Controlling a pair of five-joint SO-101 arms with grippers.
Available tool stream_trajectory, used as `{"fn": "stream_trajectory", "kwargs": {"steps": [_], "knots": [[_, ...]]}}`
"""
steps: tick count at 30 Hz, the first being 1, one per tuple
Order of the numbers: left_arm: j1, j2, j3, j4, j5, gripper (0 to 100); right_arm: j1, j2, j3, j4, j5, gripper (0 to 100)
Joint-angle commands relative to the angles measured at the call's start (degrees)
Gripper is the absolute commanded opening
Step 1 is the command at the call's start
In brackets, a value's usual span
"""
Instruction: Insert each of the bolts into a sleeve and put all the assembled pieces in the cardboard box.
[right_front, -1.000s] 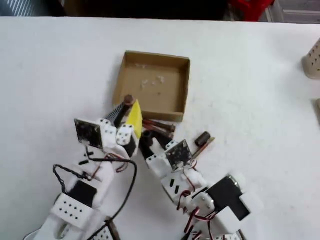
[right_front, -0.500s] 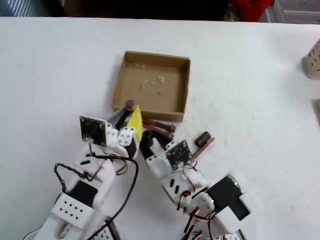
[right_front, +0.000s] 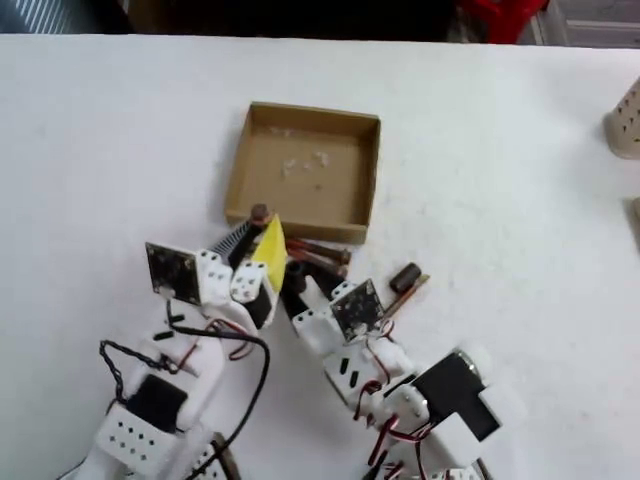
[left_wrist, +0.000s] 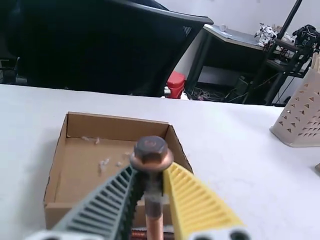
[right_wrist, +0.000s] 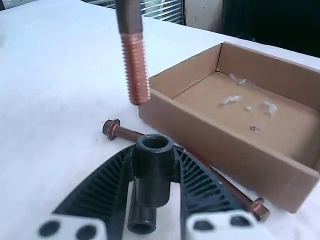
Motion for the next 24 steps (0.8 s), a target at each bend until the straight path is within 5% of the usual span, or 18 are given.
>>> {"fn": "stream_trajectory", "kwargs": {"steps": [1,5,24], "knots": [[1.1,-4.88,-0.09,-1.14,0.7,2,-0.4,0.04,0.18,-0.92,0.0,1.7],[2.42,-4.88,2.99,-6.59,0.62,2,-0.4,0.04,0.18,-0.92,0.0,1.7],[5.14,-4.79,4.13,-1.67,-4.13,2,-0.4,0.04,0.44,-1.1,0.09,1.7]]}}
